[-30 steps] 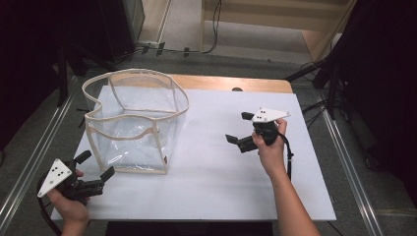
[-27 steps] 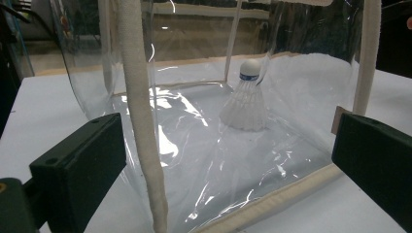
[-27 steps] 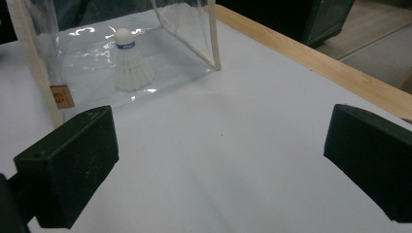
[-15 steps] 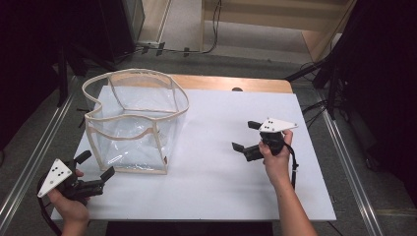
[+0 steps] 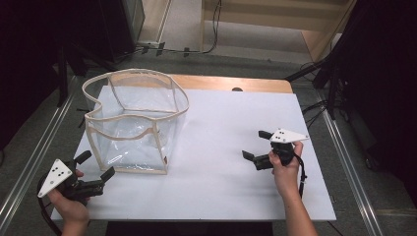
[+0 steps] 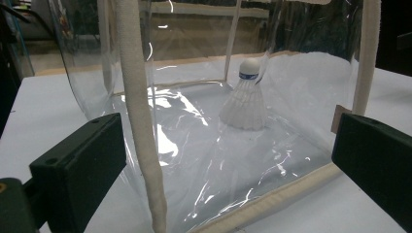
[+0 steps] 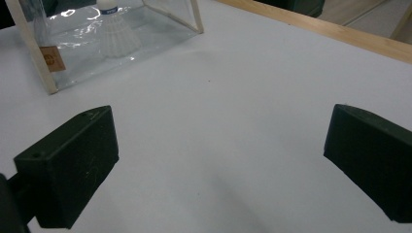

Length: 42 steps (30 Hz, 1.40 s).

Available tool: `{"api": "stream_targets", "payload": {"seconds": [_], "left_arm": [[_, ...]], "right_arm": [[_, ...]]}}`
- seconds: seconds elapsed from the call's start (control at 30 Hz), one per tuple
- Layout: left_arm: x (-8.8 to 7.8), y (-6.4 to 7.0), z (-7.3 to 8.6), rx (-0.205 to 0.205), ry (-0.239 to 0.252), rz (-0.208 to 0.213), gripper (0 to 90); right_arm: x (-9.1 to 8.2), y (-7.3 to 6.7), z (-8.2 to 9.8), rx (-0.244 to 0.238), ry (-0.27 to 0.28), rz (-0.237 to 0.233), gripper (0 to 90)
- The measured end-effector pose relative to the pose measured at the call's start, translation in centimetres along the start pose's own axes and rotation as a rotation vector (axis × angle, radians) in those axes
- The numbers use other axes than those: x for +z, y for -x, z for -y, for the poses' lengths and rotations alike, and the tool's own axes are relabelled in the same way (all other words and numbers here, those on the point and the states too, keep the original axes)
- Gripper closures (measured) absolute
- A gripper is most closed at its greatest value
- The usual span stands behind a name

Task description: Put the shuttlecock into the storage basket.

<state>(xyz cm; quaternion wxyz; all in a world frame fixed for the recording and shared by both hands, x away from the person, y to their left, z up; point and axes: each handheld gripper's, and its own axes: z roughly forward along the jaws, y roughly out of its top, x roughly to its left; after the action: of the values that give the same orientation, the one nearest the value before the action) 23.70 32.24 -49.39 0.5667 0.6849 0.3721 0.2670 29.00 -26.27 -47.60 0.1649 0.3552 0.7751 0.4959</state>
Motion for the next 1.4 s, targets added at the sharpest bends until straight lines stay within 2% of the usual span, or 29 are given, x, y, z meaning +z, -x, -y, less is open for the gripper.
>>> {"api": "stream_targets", "payload": {"seconds": [0.47,1.4], "left_arm": [[0.1,0.0,0.0,0.004,-0.002,-0.003,0.0],[0.1,0.1,0.0,0.01,-0.007,-0.005,0.0]], "right_arm": [[-2.5,0.6,2.9,0.061,0.012,0.047,0.0],[-6.3,1.6,7.0,0.126,0.051,0.123,0.0]]}}
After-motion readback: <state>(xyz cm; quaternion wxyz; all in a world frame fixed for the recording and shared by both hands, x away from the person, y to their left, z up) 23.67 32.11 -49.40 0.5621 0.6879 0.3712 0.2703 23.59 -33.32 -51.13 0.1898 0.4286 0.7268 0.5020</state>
